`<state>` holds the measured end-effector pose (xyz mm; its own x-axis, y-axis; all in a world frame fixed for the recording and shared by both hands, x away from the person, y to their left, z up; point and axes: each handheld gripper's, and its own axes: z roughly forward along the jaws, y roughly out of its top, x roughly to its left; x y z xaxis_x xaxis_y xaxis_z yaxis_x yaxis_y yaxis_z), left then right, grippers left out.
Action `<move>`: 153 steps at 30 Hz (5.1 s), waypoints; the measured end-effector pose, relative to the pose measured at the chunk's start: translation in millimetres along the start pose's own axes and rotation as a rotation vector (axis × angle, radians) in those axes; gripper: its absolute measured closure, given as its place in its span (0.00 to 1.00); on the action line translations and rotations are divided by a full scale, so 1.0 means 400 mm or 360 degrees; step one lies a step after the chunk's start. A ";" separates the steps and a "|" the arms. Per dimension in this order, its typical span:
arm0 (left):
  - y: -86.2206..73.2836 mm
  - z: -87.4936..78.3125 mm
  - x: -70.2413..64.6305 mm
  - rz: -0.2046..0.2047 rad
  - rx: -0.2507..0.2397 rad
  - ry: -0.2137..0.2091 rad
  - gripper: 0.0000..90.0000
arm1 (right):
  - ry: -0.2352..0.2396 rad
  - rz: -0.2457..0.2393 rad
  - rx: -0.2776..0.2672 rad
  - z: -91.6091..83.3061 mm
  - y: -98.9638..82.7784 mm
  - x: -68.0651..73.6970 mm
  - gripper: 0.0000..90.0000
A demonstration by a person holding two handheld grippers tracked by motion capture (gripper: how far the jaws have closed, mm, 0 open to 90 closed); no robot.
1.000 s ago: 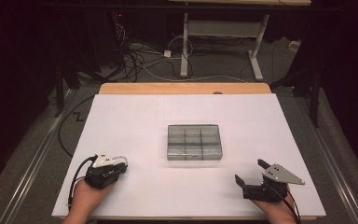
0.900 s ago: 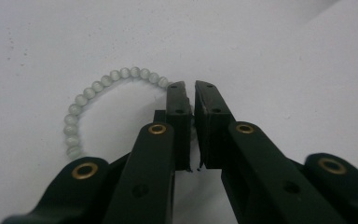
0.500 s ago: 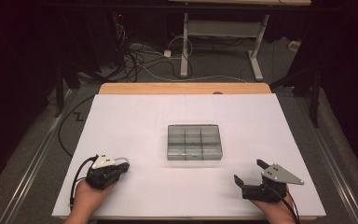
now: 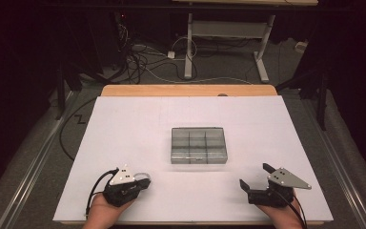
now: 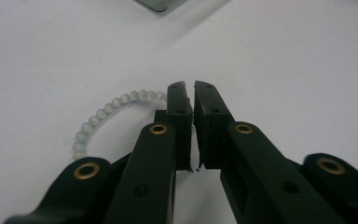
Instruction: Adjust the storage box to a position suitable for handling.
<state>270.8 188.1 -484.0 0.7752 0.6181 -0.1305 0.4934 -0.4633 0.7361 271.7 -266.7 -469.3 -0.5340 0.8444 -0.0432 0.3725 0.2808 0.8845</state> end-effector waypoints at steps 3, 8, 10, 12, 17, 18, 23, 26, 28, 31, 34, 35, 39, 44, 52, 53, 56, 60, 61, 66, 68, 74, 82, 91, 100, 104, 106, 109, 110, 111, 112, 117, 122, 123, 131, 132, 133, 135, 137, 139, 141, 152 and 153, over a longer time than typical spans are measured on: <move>-0.005 0.005 -0.026 0.0041 0.0014 -0.0030 0.93 | 0.0002 0.0006 -0.0003 -0.003 -0.001 0.001 0.02; -0.010 0.007 -0.041 0.0041 0.0025 -0.0040 0.93 | 0.0011 0.0003 -0.0007 -0.004 0.000 0.002 0.02; -0.013 0.007 -0.042 0.0037 0.0025 -0.0043 0.93 | 0.0012 0.0003 -0.0008 -0.004 0.000 0.003 0.02; -0.016 0.005 -0.043 0.0038 0.0025 -0.0048 0.93 | 0.0007 0.0004 -0.0010 -0.004 -0.001 0.002 0.02; -0.018 0.009 -0.041 0.0048 0.0041 -0.0059 0.93 | 0.0005 0.0012 -0.0006 -0.001 -0.004 0.001 0.02; -0.019 0.009 -0.040 0.0050 0.0041 -0.0062 0.93 | 0.0005 0.0011 -0.0005 0.000 -0.004 0.002 0.02; -0.016 0.006 -0.040 0.0049 0.0010 -0.0088 0.82 | 0.0010 0.0015 -0.0001 0.001 -0.004 0.002 0.04; -0.014 -0.001 -0.033 0.0043 -0.0039 -0.0073 0.75 | 0.0009 0.0023 -0.0003 0.000 -0.004 0.002 0.06; -0.014 -0.004 -0.030 0.0035 -0.0061 -0.0070 0.74 | 0.0011 0.0024 -0.0005 0.000 -0.004 0.001 0.07; -0.016 -0.016 -0.009 -0.0036 -0.0141 -0.0014 0.69 | 0.0012 0.0045 0.0000 0.000 -0.005 0.000 0.12; -0.016 -0.027 0.009 -0.0073 -0.0185 -0.0018 0.69 | 0.0015 0.0048 0.0007 0.001 -0.006 -0.002 0.19; -0.016 -0.037 0.029 -0.0139 -0.0218 -0.0004 0.69 | 0.0018 0.0049 0.0008 0.002 -0.007 -0.004 0.19; -0.020 -0.048 0.057 -0.0208 -0.0240 0.0115 0.78 | 0.0048 0.0060 0.0022 0.004 -0.008 -0.004 0.27; -0.028 -0.054 0.077 -0.0222 -0.0234 0.0180 0.91 | 0.0055 0.0070 0.0024 0.006 -0.009 -0.009 0.41; -0.033 -0.045 0.094 -0.0225 -0.0211 0.0204 0.98 | 0.0097 0.0112 0.0032 0.008 -0.011 -0.016 0.74; -0.032 -0.044 0.096 -0.0217 -0.0227 0.0214 0.98 | 0.0101 0.0117 0.0035 0.008 -0.011 -0.016 0.78; -0.029 -0.044 0.098 -0.0204 -0.0245 0.0233 0.98 | 0.0104 0.0115 0.0035 0.009 -0.007 -0.017 0.91; -0.022 -0.041 0.108 -0.0240 -0.0293 0.0280 0.98 | 0.0074 0.0114 0.0021 0.010 0.000 -0.019 1.00; -0.019 -0.039 0.109 -0.0250 -0.0298 0.0283 0.98 | 0.0071 0.0119 0.0018 0.012 0.002 -0.019 1.00; -0.004 -0.036 0.126 -0.0262 -0.0324 0.0266 0.98 | 0.0048 0.0105 0.0009 0.026 0.010 -0.020 1.00; 0.000 -0.035 0.133 -0.0251 -0.0338 0.0235 0.98 | 0.0044 0.0111 0.0005 0.035 0.014 -0.023 1.00; 0.024 -0.003 0.169 -0.0302 -0.0302 0.0278 0.98 | 0.0042 0.0122 0.0000 0.065 0.035 -0.031 1.00; 0.019 0.018 0.176 -0.0301 -0.0248 0.0356 0.98 | 0.0006 0.0151 0.0011 0.122 0.071 -0.054 1.00; 0.013 0.015 0.175 -0.0271 -0.0290 0.0308 0.98 | 0.0003 0.0201 0.0030 0.204 0.113 -0.085 1.00; 0.012 0.014 0.179 -0.0281 -0.0294 0.0282 0.98 | -0.0027 0.0185 0.0074 0.290 0.158 -0.094 1.00; 0.011 0.013 0.177 -0.0276 -0.0302 0.0291 0.98 | -0.0028 0.0200 0.0082 0.330 0.175 -0.098 1.00; 0.010 0.012 0.178 -0.0277 -0.0307 0.0285 0.98 | -0.0035 0.0193 0.0093 0.352 0.184 -0.099 1.00; 0.006 0.007 0.180 -0.0305 -0.0343 0.0265 0.98 | -0.0045 0.0206 0.0088 0.381 0.197 -0.105 1.00; 0.006 0.007 0.180 -0.0305 -0.0343 0.0265 0.98 | -0.0046 0.0215 0.0093 0.390 0.202 -0.108 1.00; 0.005 0.006 0.181 -0.0309 -0.0346 0.0260 0.98 | -0.0054 0.0211 0.0094 0.398 0.206 -0.110 1.00; 0.005 0.006 0.181 -0.0310 -0.0342 0.0250 0.98 | -0.0055 0.0218 0.0095 0.405 0.210 -0.112 1.00; 0.006 0.007 0.183 -0.0315 -0.0334 0.0245 0.98 | -0.0016 0.0254 0.0096 0.429 0.220 -0.121 1.00; 0.006 0.008 0.183 -0.0309 -0.0329 0.0238 0.98 | -0.0001 0.0233 0.0130 0.444 0.221 -0.120 1.00; 0.006 0.008 0.182 -0.0307 -0.0327 0.0238 0.98 | 0.0008 0.0230 0.0134 0.445 0.221 -0.119 1.00; 0.009 0.009 0.182 -0.0283 -0.0310 0.0224 0.98 | 0.0040 0.0218 0.0166 0.431 0.218 -0.110 1.00; 0.009 0.010 0.180 -0.0274 -0.0307 0.0221 0.98 | 0.0044 0.0218 0.0168 0.425 0.215 -0.104 1.00; 0.011 0.010 0.176 -0.0253 -0.0300 0.0226 0.98 | 0.0044 0.0200 0.0165 0.417 0.211 -0.100 1.00; 0.014 0.013 0.173 -0.0238 -0.0273 0.0232 0.98 | 0.0050 0.0197 0.0154 0.398 0.199 -0.087 1.00; 0.018 0.015 0.171 -0.0234 -0.0252 0.0225 0.98 | 0.0054 0.0186 0.0143 0.376 0.188 -0.072 1.00; 0.023 0.017 0.171 -0.0247 -0.0244 0.0209 0.98 | 0.0054 0.0156 0.0152 0.353 0.180 -0.054 1.00; 0.032 0.018 0.169 -0.0244 -0.0226 0.0197 0.98 | 0.0056 0.0145 0.0151 0.329 0.168 -0.034 1.00; 0.085 0.061 0.167 -0.0235 -0.0188 0.0172 0.98 | 0.0092 0.0138 0.0091 0.220 0.106 0.043 1.00; 0.092 0.073 0.174 -0.0229 -0.0173 0.0180 0.98 | 0.0081 0.0130 0.0090 0.212 0.105 0.040 1.00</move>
<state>354.4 195.5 -485.2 0.6474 0.7432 -0.1689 0.5457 -0.2974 0.7834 343.1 -202.5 -472.4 -0.5375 0.8416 0.0532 0.4579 0.2384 0.8565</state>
